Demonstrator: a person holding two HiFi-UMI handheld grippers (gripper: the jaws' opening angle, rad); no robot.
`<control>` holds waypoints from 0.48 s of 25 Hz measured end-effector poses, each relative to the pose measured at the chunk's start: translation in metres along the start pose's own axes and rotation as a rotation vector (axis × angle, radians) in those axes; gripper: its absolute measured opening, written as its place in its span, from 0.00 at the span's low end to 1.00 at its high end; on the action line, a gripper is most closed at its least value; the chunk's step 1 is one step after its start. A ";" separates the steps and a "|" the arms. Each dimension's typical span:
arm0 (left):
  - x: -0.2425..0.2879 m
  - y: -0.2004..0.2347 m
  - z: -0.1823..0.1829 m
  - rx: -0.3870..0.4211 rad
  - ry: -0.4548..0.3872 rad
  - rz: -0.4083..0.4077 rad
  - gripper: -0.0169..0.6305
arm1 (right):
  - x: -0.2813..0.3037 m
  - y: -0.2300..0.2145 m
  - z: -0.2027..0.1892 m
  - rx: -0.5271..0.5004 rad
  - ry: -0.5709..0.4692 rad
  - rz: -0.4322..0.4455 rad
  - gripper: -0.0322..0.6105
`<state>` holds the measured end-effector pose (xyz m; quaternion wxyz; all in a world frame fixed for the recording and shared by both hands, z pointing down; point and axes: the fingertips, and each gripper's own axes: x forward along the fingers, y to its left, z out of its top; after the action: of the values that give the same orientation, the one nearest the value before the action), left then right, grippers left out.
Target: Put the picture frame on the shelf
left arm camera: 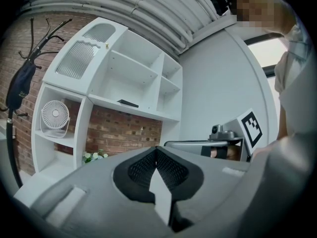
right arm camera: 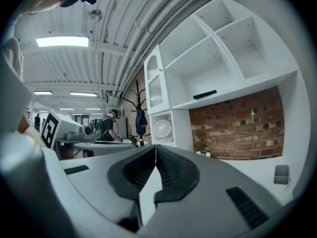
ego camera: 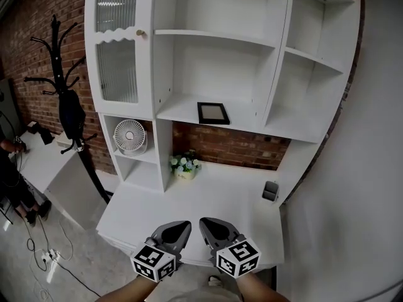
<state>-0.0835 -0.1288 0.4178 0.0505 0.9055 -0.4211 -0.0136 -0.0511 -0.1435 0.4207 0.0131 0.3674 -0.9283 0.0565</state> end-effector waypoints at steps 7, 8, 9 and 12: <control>-0.012 -0.002 0.000 0.013 -0.002 0.016 0.04 | 0.000 0.015 -0.005 -0.008 0.020 0.021 0.08; -0.013 -0.002 0.000 0.014 -0.003 0.015 0.04 | 0.001 0.016 -0.004 -0.010 0.020 0.021 0.07; -0.014 -0.004 0.000 0.014 -0.003 0.014 0.04 | 0.001 0.017 -0.003 -0.011 0.020 0.022 0.07; -0.017 -0.006 -0.002 0.011 -0.003 0.011 0.04 | 0.000 0.019 -0.002 -0.012 0.015 0.022 0.07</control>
<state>-0.0894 -0.1118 0.4194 0.0450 0.9034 -0.4263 -0.0126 -0.0644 -0.1298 0.4208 0.0219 0.3565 -0.9325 0.0539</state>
